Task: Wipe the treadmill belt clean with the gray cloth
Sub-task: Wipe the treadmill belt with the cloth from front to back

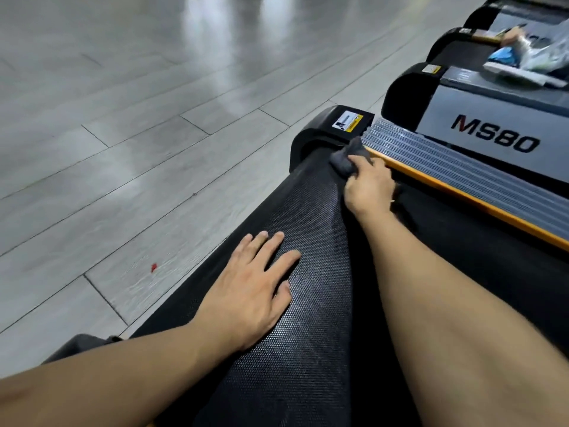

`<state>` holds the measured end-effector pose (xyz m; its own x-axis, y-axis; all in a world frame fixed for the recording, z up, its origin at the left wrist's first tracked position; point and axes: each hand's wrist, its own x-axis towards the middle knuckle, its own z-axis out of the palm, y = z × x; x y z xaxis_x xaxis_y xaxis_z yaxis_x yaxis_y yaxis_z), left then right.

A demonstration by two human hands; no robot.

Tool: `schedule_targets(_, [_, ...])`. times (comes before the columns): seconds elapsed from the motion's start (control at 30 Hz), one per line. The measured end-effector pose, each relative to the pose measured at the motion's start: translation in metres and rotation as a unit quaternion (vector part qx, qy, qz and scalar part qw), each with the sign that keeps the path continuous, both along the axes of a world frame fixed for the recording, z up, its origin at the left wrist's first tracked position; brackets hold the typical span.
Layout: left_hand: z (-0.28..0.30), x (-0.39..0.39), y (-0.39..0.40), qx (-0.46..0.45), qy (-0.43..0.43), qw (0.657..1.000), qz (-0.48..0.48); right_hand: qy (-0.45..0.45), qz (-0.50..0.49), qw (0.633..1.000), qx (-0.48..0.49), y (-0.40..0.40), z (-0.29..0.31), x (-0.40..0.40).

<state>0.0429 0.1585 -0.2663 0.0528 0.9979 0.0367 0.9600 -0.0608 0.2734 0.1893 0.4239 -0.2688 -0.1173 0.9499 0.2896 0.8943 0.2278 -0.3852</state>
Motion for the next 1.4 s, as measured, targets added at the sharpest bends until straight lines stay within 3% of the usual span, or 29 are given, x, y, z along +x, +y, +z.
schedule_targets(0.07, [0.000, 0.001, 0.000, -0.003, 0.007, 1.000, -0.002, 0.004, 0.019, 1.000, -0.011, -0.012, 0.001, -0.026])
schedule_targets(0.2, [0.001, -0.002, -0.001, -0.009, 0.006, 1.000, -0.004, -0.019, 0.285, 0.958, -0.003, -0.053, 0.001, -0.062])
schedule_targets(0.27, [0.002, -0.003, -0.001, -0.010, -0.002, 1.000, -0.007, -0.030, 0.349, 0.937, -0.001, -0.048, 0.000, -0.049])
schedule_targets(0.33, [0.003, -0.004, -0.002, -0.011, -0.012, 1.000, -0.010, -0.027, 0.279, 0.960, 0.002, -0.025, -0.003, -0.026])
schedule_targets(0.4, [0.003, -0.002, -0.003, -0.010, -0.020, 1.000, -0.005, 0.001, 0.131, 0.991, -0.009, -0.007, -0.004, -0.009])
schedule_targets(0.47, [0.003, -0.003, -0.002, -0.010, -0.020, 1.000, -0.005, 0.021, 0.075, 0.997, -0.017, -0.016, -0.005, -0.012])
schedule_targets(0.57, [0.002, -0.004, -0.001, -0.005, -0.007, 1.000, -0.002, 0.030, 0.206, 0.978, 0.008, -0.069, -0.006, -0.022])
schedule_targets(0.67, [0.001, -0.004, -0.002, 0.007, 0.008, 1.000, -0.006, 0.014, 0.362, 0.932, -0.013, -0.106, -0.004, -0.009])
schedule_targets(0.73, [0.002, -0.004, -0.001, 0.002, 0.010, 1.000, -0.006, -0.018, 0.384, 0.923, 0.010, -0.093, -0.004, 0.001])
schedule_targets(0.77, [0.003, -0.004, -0.001, -0.001, 0.008, 1.000, -0.010, -0.025, 0.337, 0.941, 0.032, -0.076, -0.006, 0.004])
schedule_targets(0.83, [0.006, -0.003, -0.003, -0.010, 0.001, 1.000, -0.011, -0.022, 0.141, 0.989, 0.034, -0.037, -0.005, 0.005])
schedule_targets(0.9, [0.006, -0.003, -0.003, -0.007, -0.006, 1.000, -0.012, -0.019, -0.018, 0.999, -0.022, -0.017, -0.003, 0.001])
schedule_targets(0.93, [0.006, -0.004, -0.004, -0.008, -0.009, 1.000, -0.012, -0.016, -0.019, 0.999, -0.031, -0.019, -0.002, -0.005])
schedule_targets(1.0, [0.005, -0.004, -0.003, -0.010, -0.012, 1.000, -0.006, -0.001, 0.085, 0.996, -0.010, -0.043, -0.001, -0.013])
schedule_targets(1.1, [0.006, -0.004, -0.001, -0.001, -0.003, 1.000, -0.003, 0.011, 0.288, 0.958, 0.003, -0.103, -0.001, -0.012])
schedule_targets(1.2, [0.001, -0.005, -0.003, -0.001, 0.006, 1.000, -0.011, -0.007, 0.366, 0.930, 0.015, -0.127, 0.000, -0.015])
schedule_targets(1.3, [0.001, -0.005, -0.003, -0.005, 0.010, 1.000, -0.012, -0.068, 0.352, 0.932, 0.052, -0.080, -0.001, -0.011])
schedule_targets(1.4, [0.004, -0.007, -0.008, -0.013, 0.004, 1.000, -0.021, -0.076, 0.208, 0.975, 0.020, -0.011, 0.001, -0.004])
